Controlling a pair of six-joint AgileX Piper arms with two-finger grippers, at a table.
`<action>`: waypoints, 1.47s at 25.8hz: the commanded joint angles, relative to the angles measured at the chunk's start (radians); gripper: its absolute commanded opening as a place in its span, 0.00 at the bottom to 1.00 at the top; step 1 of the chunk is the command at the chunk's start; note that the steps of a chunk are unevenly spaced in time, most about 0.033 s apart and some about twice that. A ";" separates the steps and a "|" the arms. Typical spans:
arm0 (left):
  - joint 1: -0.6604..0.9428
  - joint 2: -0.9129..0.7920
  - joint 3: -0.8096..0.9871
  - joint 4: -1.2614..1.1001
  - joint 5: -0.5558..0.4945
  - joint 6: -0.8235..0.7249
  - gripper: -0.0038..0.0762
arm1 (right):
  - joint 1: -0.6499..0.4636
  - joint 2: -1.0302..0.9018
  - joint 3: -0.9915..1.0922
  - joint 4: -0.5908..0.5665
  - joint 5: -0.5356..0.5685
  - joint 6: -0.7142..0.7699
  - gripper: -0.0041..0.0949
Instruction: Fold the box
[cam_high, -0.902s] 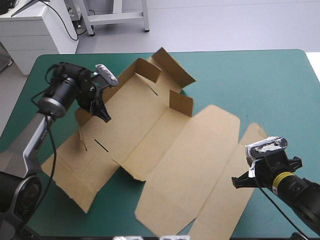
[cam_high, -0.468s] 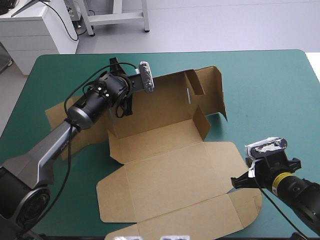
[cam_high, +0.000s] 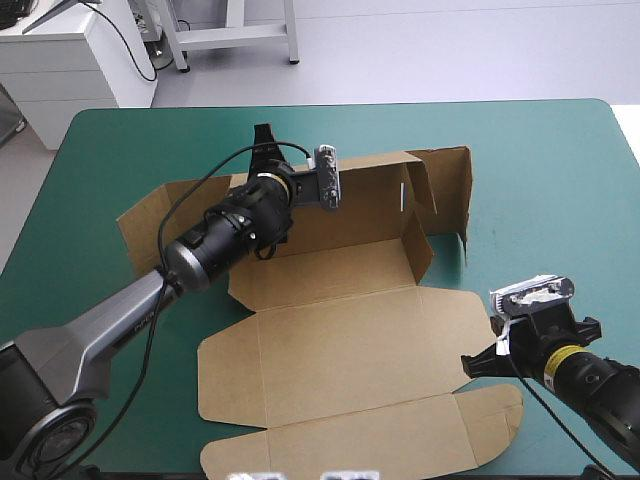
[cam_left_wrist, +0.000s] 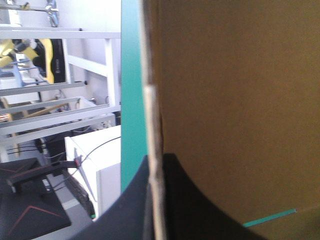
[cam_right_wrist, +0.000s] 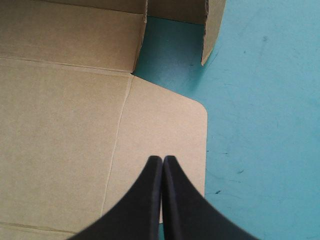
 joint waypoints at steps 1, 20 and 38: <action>-0.057 -0.076 0.055 0.202 -0.045 -0.102 0.04 | -0.005 -0.003 -0.026 -0.022 -0.049 0.002 0.02; -0.206 -0.181 0.517 0.773 -0.030 -0.568 0.04 | -0.005 0.089 -0.302 -0.298 0.198 0.061 0.02; -0.206 -0.181 0.517 0.802 -0.032 -0.622 0.04 | -0.567 0.716 -0.936 0.479 0.014 -0.723 0.02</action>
